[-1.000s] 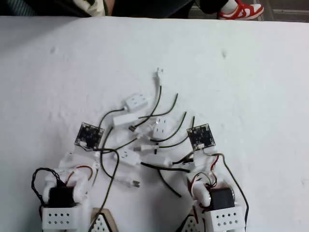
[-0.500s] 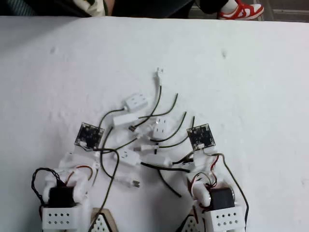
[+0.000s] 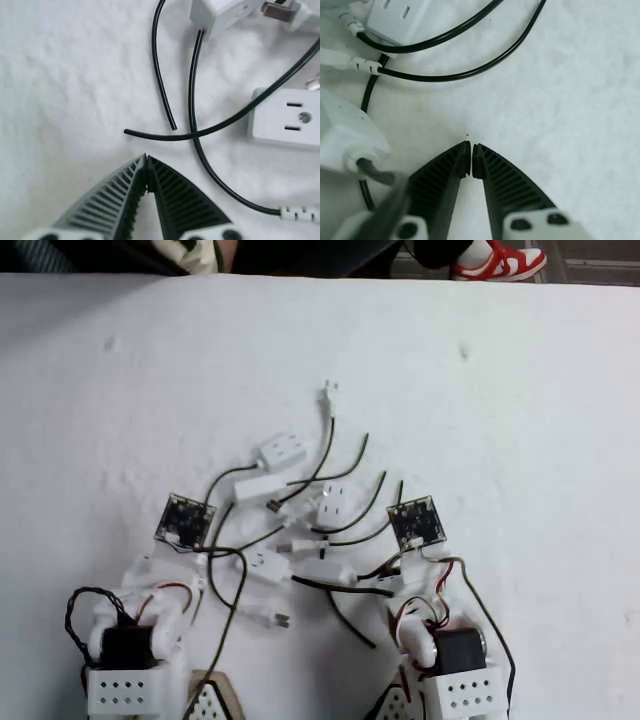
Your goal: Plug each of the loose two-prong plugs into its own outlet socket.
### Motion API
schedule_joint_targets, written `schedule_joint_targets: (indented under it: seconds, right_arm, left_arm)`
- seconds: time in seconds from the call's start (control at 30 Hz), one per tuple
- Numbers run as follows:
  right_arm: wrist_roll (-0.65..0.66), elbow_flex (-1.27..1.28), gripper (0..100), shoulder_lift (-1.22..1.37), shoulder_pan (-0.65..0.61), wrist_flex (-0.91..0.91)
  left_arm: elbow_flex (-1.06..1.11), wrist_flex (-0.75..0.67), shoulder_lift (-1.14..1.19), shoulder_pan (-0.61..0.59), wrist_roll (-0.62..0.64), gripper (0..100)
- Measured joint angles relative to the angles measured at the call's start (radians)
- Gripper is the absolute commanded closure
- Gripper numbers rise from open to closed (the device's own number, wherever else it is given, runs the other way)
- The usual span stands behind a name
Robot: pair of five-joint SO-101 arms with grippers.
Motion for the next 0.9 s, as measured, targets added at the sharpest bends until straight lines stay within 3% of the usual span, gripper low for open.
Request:
schedule_joint_targets:
  seconds: [0.27, 0.43, 0.57, 0.77, 0.9]
  right_arm:
    - [0.000, 0.000, 98.1, 0.000, 0.000, 0.009]
    - [0.000, 0.000, 98.1, 0.000, 0.005, 0.040]
    - [0.006, -0.037, 98.1, 0.000, 0.115, 0.052]
    - [0.247, -0.232, 98.1, -0.002, 0.242, 0.052]
    - [0.298, -0.396, 98.1, -0.008, 0.295, 0.052]
  left_arm:
    - [-0.178, 0.038, -0.002, -0.110, 0.000, 97]
    - [-0.298, 0.034, -0.006, -0.120, 0.000, 97]
    - [-0.391, 0.012, -0.008, -0.120, -0.026, 97]
    - [-0.463, 0.008, -0.009, -0.120, -0.133, 97]
    - [-0.468, 0.008, -0.009, -0.120, -0.166, 97]
